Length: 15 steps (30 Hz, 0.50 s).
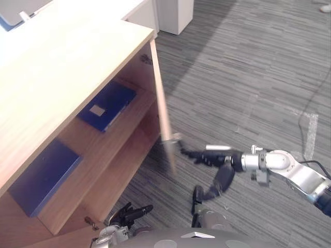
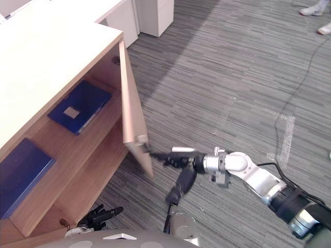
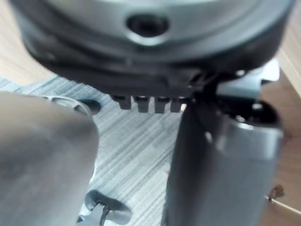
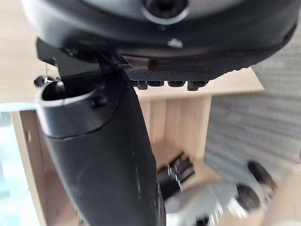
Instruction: Walk over to the cabinet, pick up the folder, carry it to the office cabinet, place the folder inside the office cabinet, then close the office cabinet door
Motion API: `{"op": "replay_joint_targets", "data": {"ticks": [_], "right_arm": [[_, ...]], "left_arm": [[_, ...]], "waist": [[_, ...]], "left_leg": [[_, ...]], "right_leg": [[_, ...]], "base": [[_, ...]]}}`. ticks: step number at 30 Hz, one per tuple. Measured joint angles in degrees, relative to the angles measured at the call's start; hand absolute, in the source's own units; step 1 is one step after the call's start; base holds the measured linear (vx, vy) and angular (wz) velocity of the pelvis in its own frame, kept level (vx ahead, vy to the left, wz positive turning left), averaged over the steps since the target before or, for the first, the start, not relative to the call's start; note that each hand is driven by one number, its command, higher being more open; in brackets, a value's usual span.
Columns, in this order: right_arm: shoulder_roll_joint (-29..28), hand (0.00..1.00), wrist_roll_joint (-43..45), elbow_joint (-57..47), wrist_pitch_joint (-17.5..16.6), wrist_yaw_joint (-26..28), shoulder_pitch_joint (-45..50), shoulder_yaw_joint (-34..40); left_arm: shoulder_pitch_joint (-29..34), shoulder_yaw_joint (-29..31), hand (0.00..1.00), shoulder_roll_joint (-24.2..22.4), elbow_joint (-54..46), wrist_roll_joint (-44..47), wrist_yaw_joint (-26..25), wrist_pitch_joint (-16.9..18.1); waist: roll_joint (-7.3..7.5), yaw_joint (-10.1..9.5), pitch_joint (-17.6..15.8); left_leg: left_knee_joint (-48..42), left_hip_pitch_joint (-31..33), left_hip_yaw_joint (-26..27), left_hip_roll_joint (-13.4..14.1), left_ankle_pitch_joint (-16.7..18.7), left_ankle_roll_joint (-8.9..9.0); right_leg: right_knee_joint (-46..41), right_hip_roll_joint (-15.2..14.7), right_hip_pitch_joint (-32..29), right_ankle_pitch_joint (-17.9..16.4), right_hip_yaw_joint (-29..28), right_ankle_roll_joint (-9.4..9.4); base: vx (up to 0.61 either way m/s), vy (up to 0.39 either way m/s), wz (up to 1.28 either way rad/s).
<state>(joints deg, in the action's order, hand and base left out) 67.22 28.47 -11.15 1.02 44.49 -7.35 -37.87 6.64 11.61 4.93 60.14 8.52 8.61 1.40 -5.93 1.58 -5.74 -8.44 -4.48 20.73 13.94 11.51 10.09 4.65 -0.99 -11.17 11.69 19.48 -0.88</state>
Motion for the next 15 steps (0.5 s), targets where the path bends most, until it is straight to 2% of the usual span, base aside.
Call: {"op": "replay_joint_targets", "data": {"ticks": [4, 7, 10, 12, 13, 15], "right_arm": [[1.2, 1.0, 0.3, -3.5, 0.6, 1.7, 5.0, 0.2], [1.2, 1.0, 1.9, -3.6, 1.0, 1.2, 5.6, 0.7], [-0.8, 1.0, 2.3, -3.0, 1.0, 0.5, 8.0, 2.0], [-6.7, 1.0, 2.1, 0.9, 1.0, -0.4, 9.2, 2.5], [-13.4, 1.0, 0.3, 6.2, 0.8, -1.9, 10.0, 3.8], [-21.4, 1.0, -3.6, 12.9, 0.4, -4.6, 11.0, 6.8]], "left_arm": [[0.1, 0.3, 1.0, 2.8, 1.8, -0.2, -1.0, -0.1], [0.0, 0.6, 1.0, 2.9, 1.9, -0.2, -1.1, 0.0], [-0.8, 0.6, 1.0, 2.8, 2.3, -0.2, -1.1, 0.0], [-0.9, 0.4, 1.0, 2.8, 2.4, -1.0, -1.1, 0.0], [-0.5, -0.3, 1.0, 2.8, 2.4, -2.3, -1.0, -0.1], [-0.3, -1.6, 1.0, 2.7, 2.4, -2.4, -0.9, -0.1]], "waist": [[3.44, 0.23, 2.0], [4.71, -0.13, 2.8], [5.51, -1.42, 3.1], [5.88, -1.82, 3.2], [5.82, -2.01, 3.3], [5.65, -2.55, 3.3]], "left_leg": [[0.8, -0.1, 0.5, -1.0, -0.2, -0.22], [0.9, 0.0, 0.5, -1.7, -0.1, -0.26], [0.5, 1.1, -0.9, -2.3, 0.7, -0.67], [-1.2, 2.3, -3.1, -2.4, 1.4, -1.27], [-1.4, 2.3, -4.9, -2.6, 1.4, -1.25], [-1.5, 2.6, -7.0, -3.1, 1.3, -1.35]], "right_leg": [[0.0, -1.1, -0.5, 0.6, -0.4, 0.46], [0.3, -2.0, -0.5, 0.8, -0.2, 0.75], [0.3, -3.0, -0.3, 0.9, 1.0, 1.36], [0.3, -4.0, 0.6, 1.0, 2.8, 1.53], [0.3, -4.6, 1.9, 0.9, 4.5, 1.49], [0.3, -5.5, 2.8, 0.8, 6.3, 1.6]], "base": [[-0.02, 0.166, -0.01], [-0.08, 0.137, 0.07], [-0.1, 0.14, 0.3], [-0.07, 0.129, 0.55], [-0.03, 0.11, 0.62], [-0.03, 0.112, 0.65]]}}
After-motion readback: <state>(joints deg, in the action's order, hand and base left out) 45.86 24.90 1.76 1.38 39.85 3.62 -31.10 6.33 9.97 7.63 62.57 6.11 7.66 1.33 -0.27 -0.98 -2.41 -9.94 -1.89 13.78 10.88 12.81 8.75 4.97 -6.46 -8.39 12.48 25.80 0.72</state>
